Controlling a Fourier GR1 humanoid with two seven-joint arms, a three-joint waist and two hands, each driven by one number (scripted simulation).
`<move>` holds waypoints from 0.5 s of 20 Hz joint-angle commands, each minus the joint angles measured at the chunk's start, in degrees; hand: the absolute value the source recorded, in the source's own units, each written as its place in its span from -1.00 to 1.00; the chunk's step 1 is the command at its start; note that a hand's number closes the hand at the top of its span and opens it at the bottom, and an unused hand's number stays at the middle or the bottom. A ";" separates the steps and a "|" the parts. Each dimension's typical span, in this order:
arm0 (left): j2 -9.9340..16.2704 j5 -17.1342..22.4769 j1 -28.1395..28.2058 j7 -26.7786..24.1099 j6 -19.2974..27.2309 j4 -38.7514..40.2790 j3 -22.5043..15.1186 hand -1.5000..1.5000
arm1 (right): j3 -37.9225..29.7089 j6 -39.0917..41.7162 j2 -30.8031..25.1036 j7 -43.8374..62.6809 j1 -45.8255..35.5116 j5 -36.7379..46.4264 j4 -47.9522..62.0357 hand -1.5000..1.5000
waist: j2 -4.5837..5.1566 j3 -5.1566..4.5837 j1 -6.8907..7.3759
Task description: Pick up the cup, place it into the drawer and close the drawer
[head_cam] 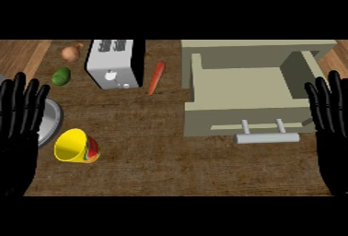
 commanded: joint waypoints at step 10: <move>17.11 41.08 3.30 0.61 -36.06 14.98 6.02 -1.00 | 1.31 5.13 -3.20 4.03 -0.90 -2.30 3.79 -1.00 | 0.80 -0.34 2.06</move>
